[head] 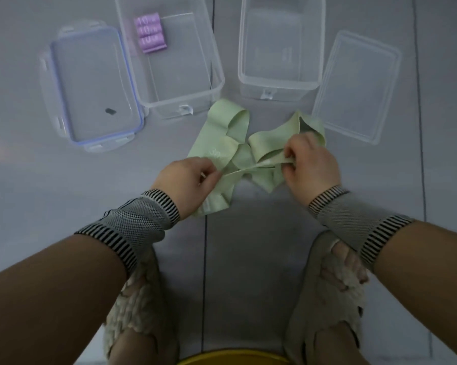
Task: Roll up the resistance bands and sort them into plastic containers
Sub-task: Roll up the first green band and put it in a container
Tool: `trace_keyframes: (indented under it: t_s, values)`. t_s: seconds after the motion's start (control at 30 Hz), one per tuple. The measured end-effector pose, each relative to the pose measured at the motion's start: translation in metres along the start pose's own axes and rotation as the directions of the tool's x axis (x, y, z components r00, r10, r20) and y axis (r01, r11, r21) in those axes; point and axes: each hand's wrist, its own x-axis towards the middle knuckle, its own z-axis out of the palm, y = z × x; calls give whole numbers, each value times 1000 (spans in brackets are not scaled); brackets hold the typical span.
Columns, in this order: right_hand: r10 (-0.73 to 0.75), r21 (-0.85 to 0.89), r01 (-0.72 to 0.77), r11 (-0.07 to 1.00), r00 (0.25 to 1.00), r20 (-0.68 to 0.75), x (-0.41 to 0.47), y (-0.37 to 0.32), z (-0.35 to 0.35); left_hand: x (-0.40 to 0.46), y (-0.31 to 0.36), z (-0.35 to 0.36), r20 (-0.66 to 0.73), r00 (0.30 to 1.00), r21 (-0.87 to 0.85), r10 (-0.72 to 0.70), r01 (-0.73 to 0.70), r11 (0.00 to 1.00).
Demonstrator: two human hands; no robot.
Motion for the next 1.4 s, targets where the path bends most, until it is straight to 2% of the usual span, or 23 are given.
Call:
trace_keyframes:
  t_s: [0.07,0.17,0.23,0.3,0.37,0.43,0.53,0.63,0.7,0.8,1.07,1.2,1.33,1.4]
  values:
    - [18,-53,-15,998,999,46,-4,12,-5,0,2,4,-17,1000,6,1,-1,1000]
    - [-57,-115,91,989,961,271,-12,21,-3,6,4,6,27,1000,30,-8,7,1000]
    - [-102,-121,156,980,926,364,-19,18,-1,10,6,7,31,999,69,-5,3,998]
    - [-132,-102,174,979,936,326,-23,14,-1,14,7,8,-8,1000,83,2,-1,997]
    - [-142,-90,164,982,966,216,-23,10,-1,19,9,10,-65,998,83,22,-16,996]
    - [-133,-90,146,985,981,145,-19,6,-4,24,12,10,-46,999,111,25,-20,994]
    - [-82,-69,92,993,988,133,-8,-7,-8,33,15,6,49,998,184,-37,27,983]
    - [17,51,-24,998,992,126,8,-17,-5,34,15,5,62,992,190,-109,96,977]
    - [25,76,-35,996,991,133,19,-27,0,29,12,7,33,993,166,-111,104,981]
    - [19,-17,-16,1000,980,198,32,-41,10,20,4,7,-50,997,114,-65,70,991]
    - [184,-135,-157,978,958,222,48,-55,34,15,-17,-9,-188,982,34,10,-4,999]
    - [107,-81,-91,993,970,219,49,-62,36,14,-24,-13,-231,972,8,33,-32,999]
    - [-91,160,70,985,987,130,47,-79,28,14,-27,-20,-280,955,3,98,-101,995]
    - [-156,239,133,962,984,83,49,-92,21,12,-26,-25,-295,954,-45,57,-74,996]
